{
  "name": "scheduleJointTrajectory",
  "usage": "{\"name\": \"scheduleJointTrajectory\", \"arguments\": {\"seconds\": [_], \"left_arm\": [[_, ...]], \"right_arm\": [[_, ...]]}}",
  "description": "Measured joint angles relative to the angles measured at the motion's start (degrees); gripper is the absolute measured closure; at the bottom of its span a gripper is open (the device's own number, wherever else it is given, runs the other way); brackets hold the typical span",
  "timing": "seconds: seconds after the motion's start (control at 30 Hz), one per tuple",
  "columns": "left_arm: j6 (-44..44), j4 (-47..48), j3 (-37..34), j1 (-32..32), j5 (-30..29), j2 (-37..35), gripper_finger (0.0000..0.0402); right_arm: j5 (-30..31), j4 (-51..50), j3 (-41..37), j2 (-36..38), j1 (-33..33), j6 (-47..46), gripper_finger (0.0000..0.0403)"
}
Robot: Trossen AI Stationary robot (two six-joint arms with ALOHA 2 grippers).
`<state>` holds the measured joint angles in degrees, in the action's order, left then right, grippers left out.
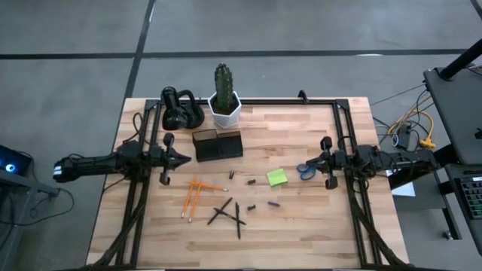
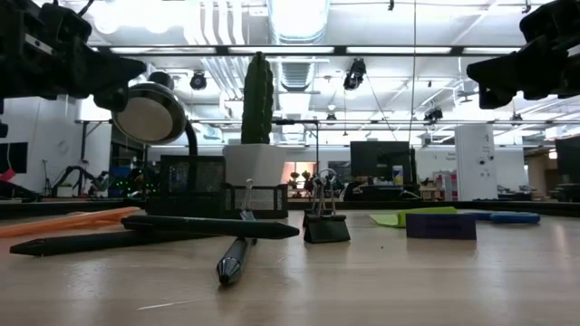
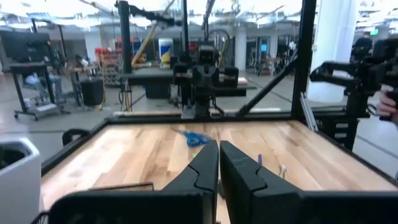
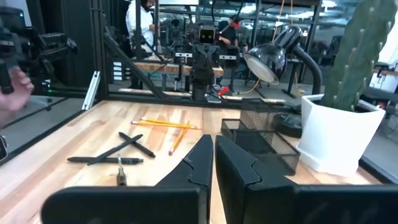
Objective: Pick and place office supplies into organizer
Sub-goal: Put the green sticky note into the black desk organizer
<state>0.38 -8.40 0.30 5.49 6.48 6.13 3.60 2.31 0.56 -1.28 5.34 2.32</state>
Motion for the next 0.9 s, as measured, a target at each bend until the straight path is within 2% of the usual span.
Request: {"name": "scheduleJointTrajectory", "arguments": {"seconds": [0.47,0.63,0.77,0.9], "left_arm": [[0.0,-1.9,0.0,0.0,0.0,0.0,0.0402],[0.1,-1.9,0.0,0.0,0.0,0.2,0.0402],[2.2,-6.0,0.0,0.0,-2.4,0.3,0.0402],[4.4,-9.5,0.0,0.0,-6.8,1.1,0.0402]], "right_arm": [[1.1,5.1,0.0,0.0,0.0,1.0,0.0394],[1.0,6.3,0.0,0.0,0.0,8.4,0.0394],[2.3,9.5,0.0,-0.9,0.0,7.9,0.0391],[3.3,10.8,0.0,-3.1,0.0,10.5,0.0365]]}}
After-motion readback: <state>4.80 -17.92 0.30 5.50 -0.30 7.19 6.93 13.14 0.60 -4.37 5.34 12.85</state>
